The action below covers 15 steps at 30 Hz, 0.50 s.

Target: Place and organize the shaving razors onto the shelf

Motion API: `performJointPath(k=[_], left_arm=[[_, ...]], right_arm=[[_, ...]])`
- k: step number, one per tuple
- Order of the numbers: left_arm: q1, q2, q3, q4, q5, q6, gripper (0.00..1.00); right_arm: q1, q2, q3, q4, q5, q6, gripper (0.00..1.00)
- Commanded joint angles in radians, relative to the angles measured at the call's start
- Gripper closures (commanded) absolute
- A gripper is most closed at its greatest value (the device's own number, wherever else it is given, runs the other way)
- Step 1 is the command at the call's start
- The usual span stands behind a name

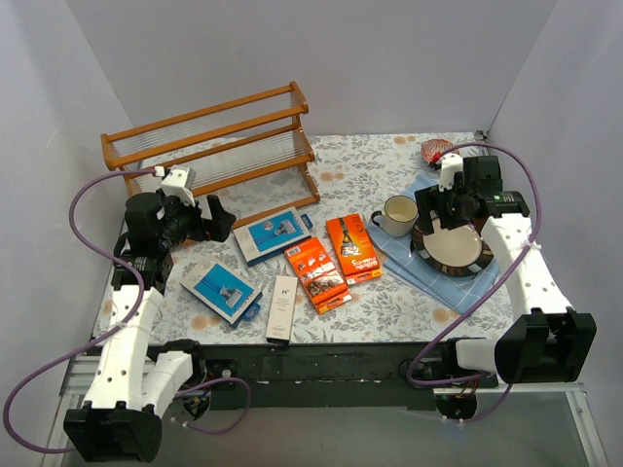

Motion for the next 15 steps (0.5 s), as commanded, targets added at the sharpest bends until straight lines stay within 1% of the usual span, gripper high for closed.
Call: performJointPath(k=[1, 2, 3, 4, 5, 6, 7, 9, 10, 12, 15], left_arm=[[0.007, 0.008, 0.09, -0.008, -0.054, 0.009, 0.02], [0.007, 0.03, 0.136, -0.012, -0.07, 0.027, 0.02], [0.007, 0.038, 0.15, -0.014, -0.096, 0.031, 0.02], [0.007, 0.041, 0.164, -0.016, -0.157, 0.032, 0.02], [0.007, 0.041, 0.176, -0.019, -0.2, 0.032, 0.02], [0.007, 0.036, 0.176, -0.019, -0.244, 0.029, 0.03], [0.007, 0.029, 0.174, -0.023, -0.346, 0.02, 0.06], [0.013, 0.009, 0.173, -0.034, -0.439, -0.015, 0.12], [0.049, 0.004, 0.176, -0.058, -0.479, -0.035, 0.14], [0.079, -0.004, 0.191, -0.083, -0.508, -0.072, 0.16], [0.091, -0.007, 0.199, -0.127, -0.51, -0.08, 0.21]], right_arm=[[0.0, -0.034, 0.031, 0.045, -0.069, -0.022, 0.01], [0.0, -0.033, 0.045, 0.05, -0.121, -0.035, 0.01], [0.0, -0.029, 0.072, 0.051, -0.162, -0.099, 0.02], [-0.001, -0.028, 0.086, 0.07, -0.205, -0.122, 0.02], [0.0, -0.019, 0.097, 0.088, -0.281, -0.128, 0.02], [0.0, -0.01, 0.118, 0.114, -0.32, -0.121, 0.02], [0.0, 0.004, 0.132, 0.136, -0.356, -0.099, 0.02], [0.002, 0.064, 0.164, 0.194, -0.419, -0.035, 0.03], [0.002, 0.085, 0.186, 0.211, -0.435, 0.037, 0.03], [0.002, 0.133, 0.194, 0.278, -0.491, 0.086, 0.04], [0.025, 0.205, 0.235, 0.3, -0.554, 0.111, 0.05]])
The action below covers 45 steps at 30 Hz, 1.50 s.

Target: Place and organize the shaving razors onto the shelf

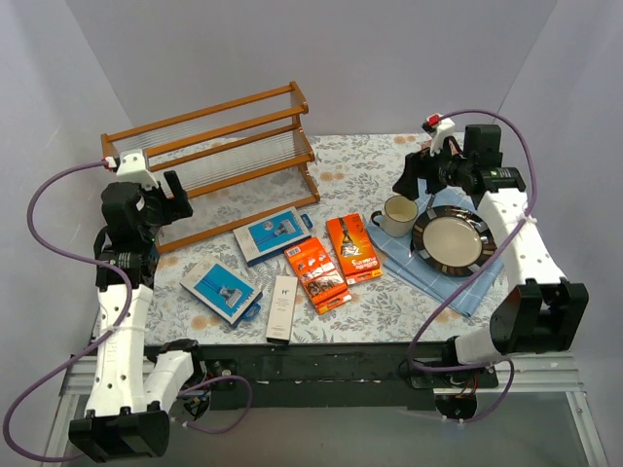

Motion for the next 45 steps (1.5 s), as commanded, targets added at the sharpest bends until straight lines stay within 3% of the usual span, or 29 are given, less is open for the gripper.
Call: performJointPath(k=[1, 3, 6, 12, 15, 19, 29, 38, 40, 45], left_arm=[[0.025, -0.029, 0.029, -0.073, -0.111, -0.038, 0.22], [0.033, -0.029, 0.015, -0.073, -0.163, -0.05, 0.27], [0.085, -0.002, -0.005, -0.073, -0.243, -0.113, 0.26], [0.249, 0.122, 0.012, -0.132, -0.234, -0.196, 0.29], [0.292, 0.142, -0.026, -0.067, -0.196, -0.165, 0.31], [0.307, 0.156, -0.074, 0.064, -0.139, -0.111, 0.32], [0.316, 0.204, -0.134, 0.164, -0.14, -0.097, 0.36], [0.317, 0.267, -0.158, 0.22, -0.071, -0.105, 0.49], [0.317, 0.291, -0.155, 0.248, -0.044, -0.104, 0.49], [0.317, 0.366, -0.129, 0.305, 0.001, -0.091, 0.51]], right_arm=[[0.03, 0.096, 0.092, 0.098, -0.154, 0.095, 0.05], [0.058, 0.149, 0.126, 0.124, -0.181, 0.11, 0.05], [0.106, 0.225, 0.207, 0.141, -0.197, 0.145, 0.05], [0.19, 0.353, 0.314, 0.193, -0.2, 0.196, 0.06], [0.242, 0.421, 0.379, 0.21, -0.161, 0.195, 0.06], [0.287, 0.531, 0.492, 0.243, -0.122, 0.239, 0.07], [0.34, 0.833, 0.807, 0.305, 0.024, 0.281, 0.08], [0.385, 0.958, 0.876, 0.32, 0.101, 0.282, 0.08], [0.388, 0.973, 0.894, 0.319, 0.118, 0.282, 0.11], [0.386, 1.01, 0.92, 0.316, 0.175, 0.268, 0.33]])
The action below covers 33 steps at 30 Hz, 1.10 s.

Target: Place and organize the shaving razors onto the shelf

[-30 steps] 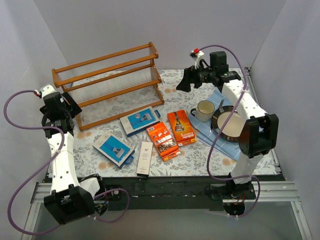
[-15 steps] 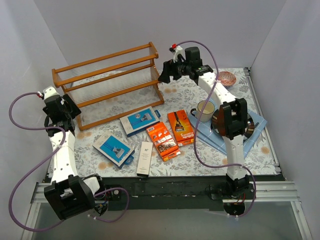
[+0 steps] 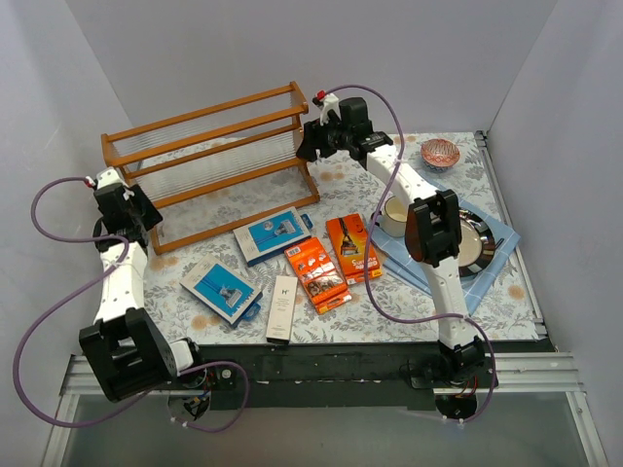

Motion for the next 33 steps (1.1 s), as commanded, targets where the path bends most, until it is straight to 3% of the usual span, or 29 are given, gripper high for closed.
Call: performJointPath(k=[1, 5, 8, 23, 31, 33], left_arm=[[0.005, 0.06, 0.028, 0.08, 0.088, 0.016, 0.51], [-0.004, 0.129, 0.073, 0.092, 0.183, 0.009, 0.53], [-0.045, 0.158, 0.088, 0.115, 0.194, 0.01, 0.54], [-0.24, 0.333, 0.165, 0.281, 0.176, -0.014, 0.48], [-0.24, 0.474, 0.32, 0.27, 0.147, -0.043, 0.36], [-0.24, 0.479, 0.33, 0.266, 0.16, -0.04, 0.33]], right_arm=[[-0.005, 0.036, 0.051, 0.008, 0.083, -0.019, 0.38], [-0.018, 0.024, 0.039, -0.021, 0.111, -0.038, 0.67], [-0.041, -0.013, -0.015, -0.041, 0.126, -0.041, 0.78], [-0.111, -0.283, -0.357, -0.089, 0.16, -0.029, 0.8], [-0.106, -0.336, -0.424, -0.086, 0.136, -0.004, 0.73], [-0.106, -0.35, -0.42, -0.087, 0.155, -0.007, 0.64]])
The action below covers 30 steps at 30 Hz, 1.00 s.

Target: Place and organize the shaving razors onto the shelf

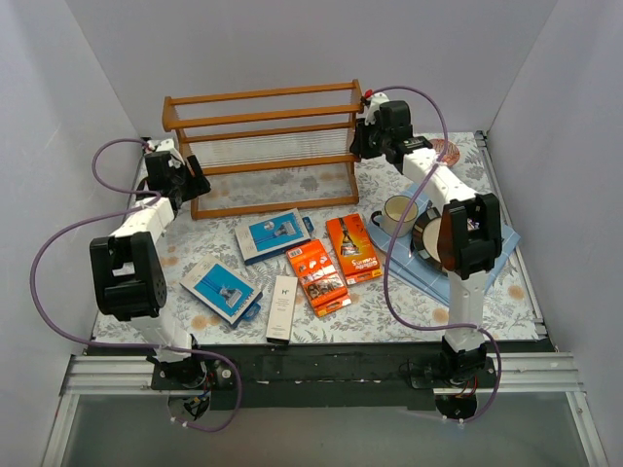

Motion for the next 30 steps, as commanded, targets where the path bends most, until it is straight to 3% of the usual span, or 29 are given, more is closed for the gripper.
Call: performJointPath(k=[1, 2, 5, 11, 15, 19, 22, 25, 30], left_arm=[[0.004, -0.01, 0.08, 0.075, -0.011, -0.009, 0.31], [0.004, -0.027, 0.078, 0.073, -0.008, -0.012, 0.29], [0.004, -0.112, 0.063, 0.008, 0.021, -0.027, 0.2], [0.004, -0.358, -0.015, -0.159, 0.072, -0.06, 0.07], [0.004, -0.501, -0.099, -0.291, 0.107, -0.1, 0.06], [0.004, -0.649, -0.244, -0.325, 0.177, -0.13, 0.06], [0.004, -0.677, -0.334, -0.332, 0.256, -0.152, 0.05], [0.005, -0.667, -0.392, -0.302, 0.391, -0.166, 0.03], [0.004, -0.619, -0.465, -0.226, 0.471, -0.258, 0.06]], right_arm=[[0.018, -0.066, -0.023, -0.124, -0.089, -0.026, 0.59], [0.017, -0.076, -0.02, -0.127, -0.075, -0.035, 0.51], [0.012, -0.133, -0.03, -0.139, -0.052, -0.052, 0.4], [-0.001, -0.316, -0.139, -0.171, -0.055, -0.084, 0.29], [-0.001, -0.447, -0.253, -0.21, -0.053, -0.149, 0.27], [0.002, -0.515, -0.406, -0.248, -0.21, -0.25, 0.27], [0.044, -0.512, -0.443, -0.274, -0.309, -0.322, 0.26], [0.113, -0.491, -0.455, -0.282, -0.325, -0.374, 0.18], [0.212, -0.378, -0.393, -0.282, -0.348, -0.395, 0.21]])
